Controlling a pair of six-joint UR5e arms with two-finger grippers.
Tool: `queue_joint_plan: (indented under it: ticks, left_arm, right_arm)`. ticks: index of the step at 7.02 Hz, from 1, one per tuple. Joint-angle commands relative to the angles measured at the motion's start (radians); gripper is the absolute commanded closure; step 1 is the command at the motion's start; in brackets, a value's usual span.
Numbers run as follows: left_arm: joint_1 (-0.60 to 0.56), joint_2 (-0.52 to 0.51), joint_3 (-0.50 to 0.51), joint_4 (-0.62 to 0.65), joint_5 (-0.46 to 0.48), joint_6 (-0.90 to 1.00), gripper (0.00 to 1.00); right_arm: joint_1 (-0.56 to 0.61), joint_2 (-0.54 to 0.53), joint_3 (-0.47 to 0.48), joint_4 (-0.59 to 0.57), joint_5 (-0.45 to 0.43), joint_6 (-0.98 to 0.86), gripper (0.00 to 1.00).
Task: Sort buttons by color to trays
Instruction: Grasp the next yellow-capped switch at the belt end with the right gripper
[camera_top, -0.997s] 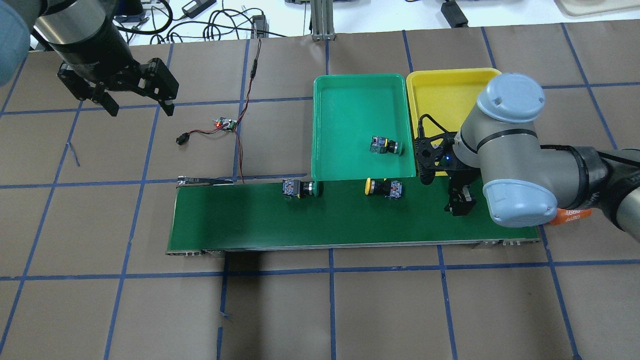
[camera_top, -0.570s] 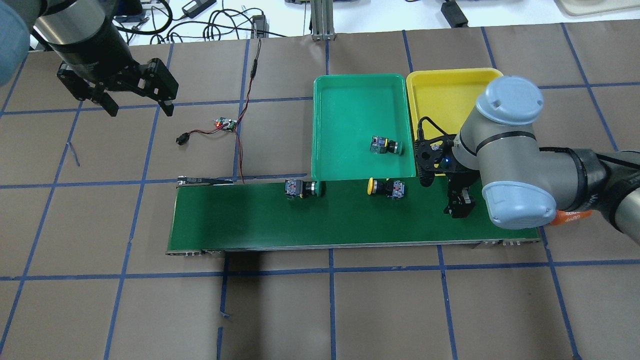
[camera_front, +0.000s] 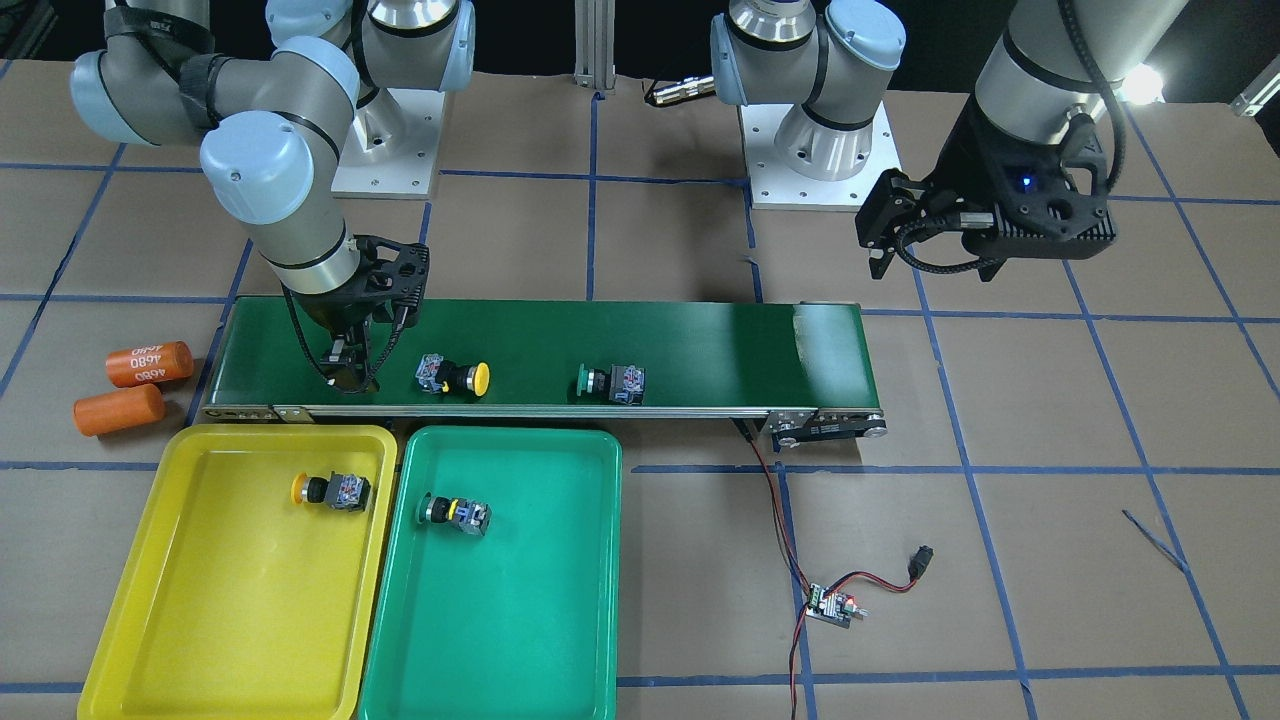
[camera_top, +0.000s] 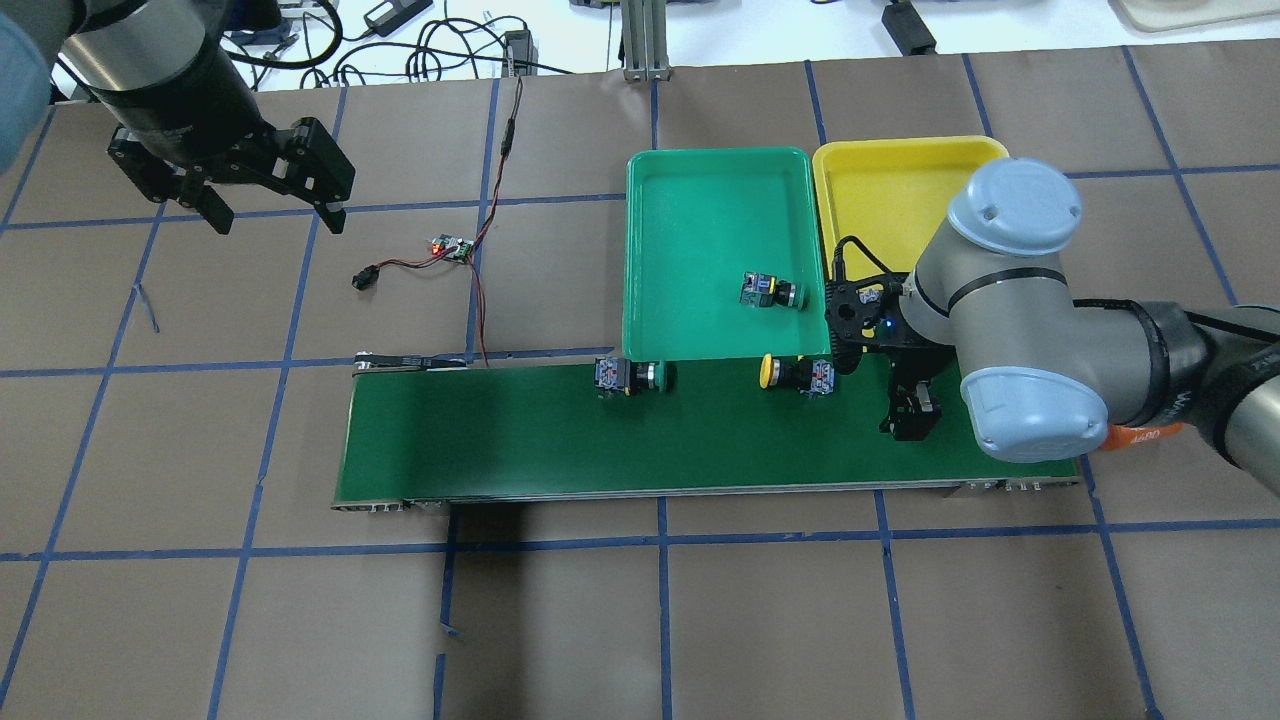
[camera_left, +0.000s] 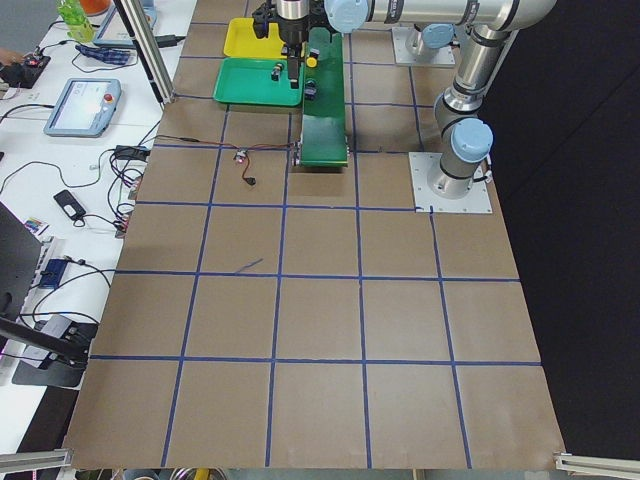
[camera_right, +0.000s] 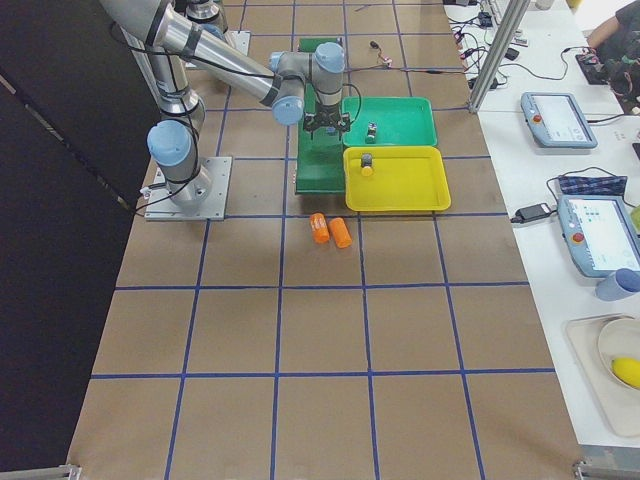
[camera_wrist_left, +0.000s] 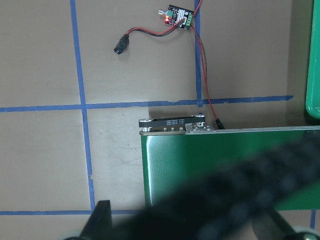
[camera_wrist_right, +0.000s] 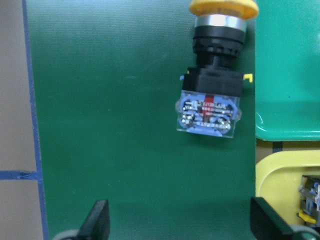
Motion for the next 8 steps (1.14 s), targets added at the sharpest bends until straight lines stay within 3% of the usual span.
queue_joint_plan:
  ticks: [1,8]
  left_arm:
    - [-0.003,0.010,0.000,-0.007,-0.005,0.000,0.00]
    - [-0.001,0.006,-0.005,-0.008,-0.007,-0.015,0.00]
  right_arm:
    - [0.001,0.015,-0.001,-0.003,0.002,0.002,0.00]
    - [0.006,0.036,-0.015,-0.038,-0.001,0.022,0.00]
